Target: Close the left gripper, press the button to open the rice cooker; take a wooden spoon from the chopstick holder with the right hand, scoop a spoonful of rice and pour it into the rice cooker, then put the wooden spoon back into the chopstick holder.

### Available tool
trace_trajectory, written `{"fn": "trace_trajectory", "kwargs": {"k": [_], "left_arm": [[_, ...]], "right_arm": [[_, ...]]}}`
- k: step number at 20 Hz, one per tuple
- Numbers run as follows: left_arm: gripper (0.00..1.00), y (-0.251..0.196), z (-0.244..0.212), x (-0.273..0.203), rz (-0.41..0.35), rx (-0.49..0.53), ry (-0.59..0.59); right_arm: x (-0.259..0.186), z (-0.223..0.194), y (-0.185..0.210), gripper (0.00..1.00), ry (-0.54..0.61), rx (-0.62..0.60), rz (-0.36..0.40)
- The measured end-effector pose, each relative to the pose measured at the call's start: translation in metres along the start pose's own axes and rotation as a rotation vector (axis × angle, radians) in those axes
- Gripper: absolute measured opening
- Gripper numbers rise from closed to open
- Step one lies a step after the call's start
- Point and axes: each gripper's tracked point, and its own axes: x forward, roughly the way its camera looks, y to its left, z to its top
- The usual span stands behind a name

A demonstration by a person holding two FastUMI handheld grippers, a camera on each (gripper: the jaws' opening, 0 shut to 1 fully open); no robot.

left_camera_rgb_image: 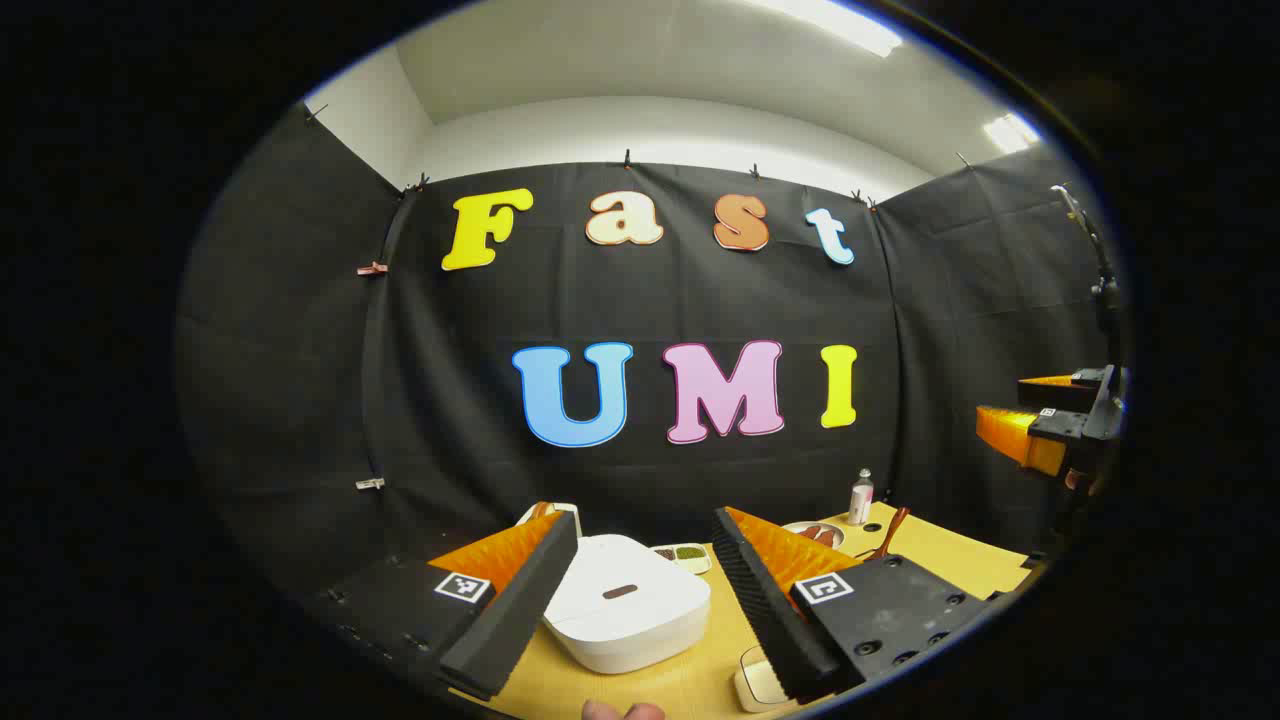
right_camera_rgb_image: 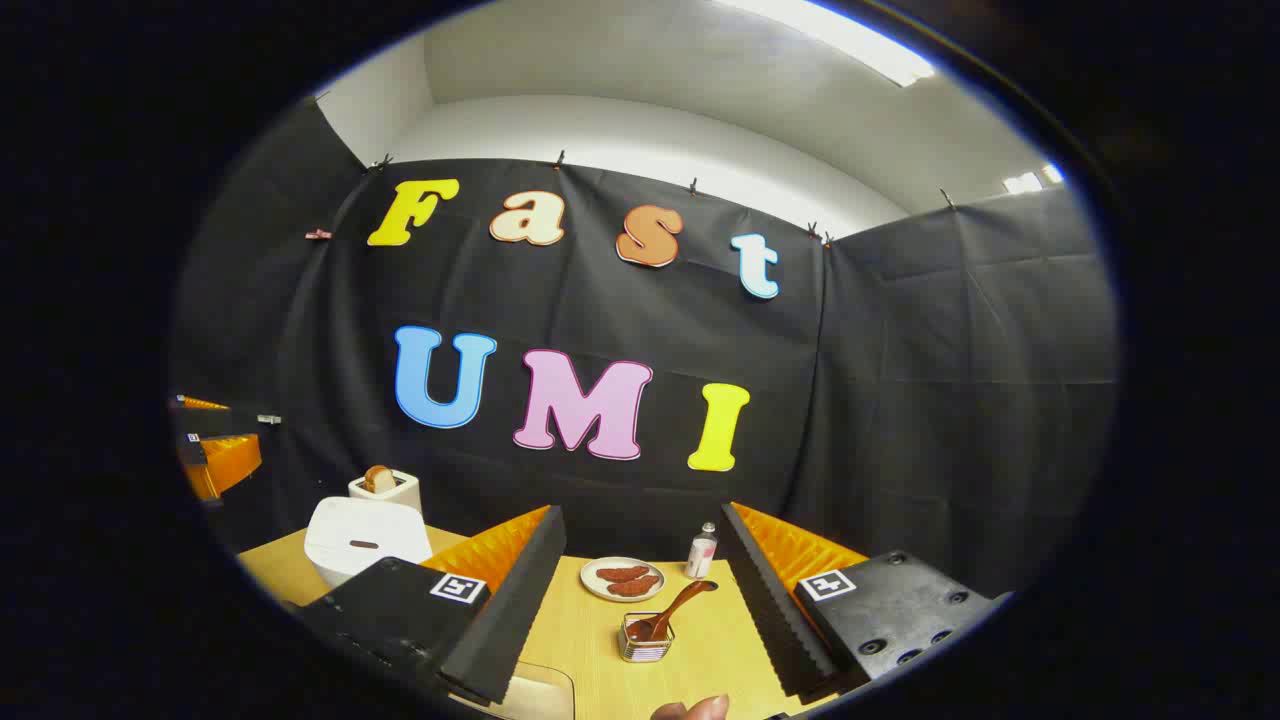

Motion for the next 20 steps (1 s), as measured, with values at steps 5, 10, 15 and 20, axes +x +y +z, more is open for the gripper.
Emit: {"fn": "trace_trajectory", "kwargs": {"k": [5,10,15,20], "left_arm": [[0.94,0.004,0.000,-0.002,-0.009,-0.003,-0.001],[0.94,0.010,-0.004,-0.003,0.017,-0.020,0.013],[0.94,0.011,-0.002,-0.007,0.049,-0.009,0.014],[0.95,0.004,-0.009,-0.003,0.033,-0.045,0.031]], "right_arm": [[-0.010,0.007,0.018,0.97,0.003,0.004,0.009],[-0.013,0.001,0.022,0.97,0.023,0.048,0.028],[-0.015,-0.003,0.017,0.97,0.031,0.075,0.037],[-0.012,-0.004,0.011,0.98,0.030,0.066,0.037]]}}
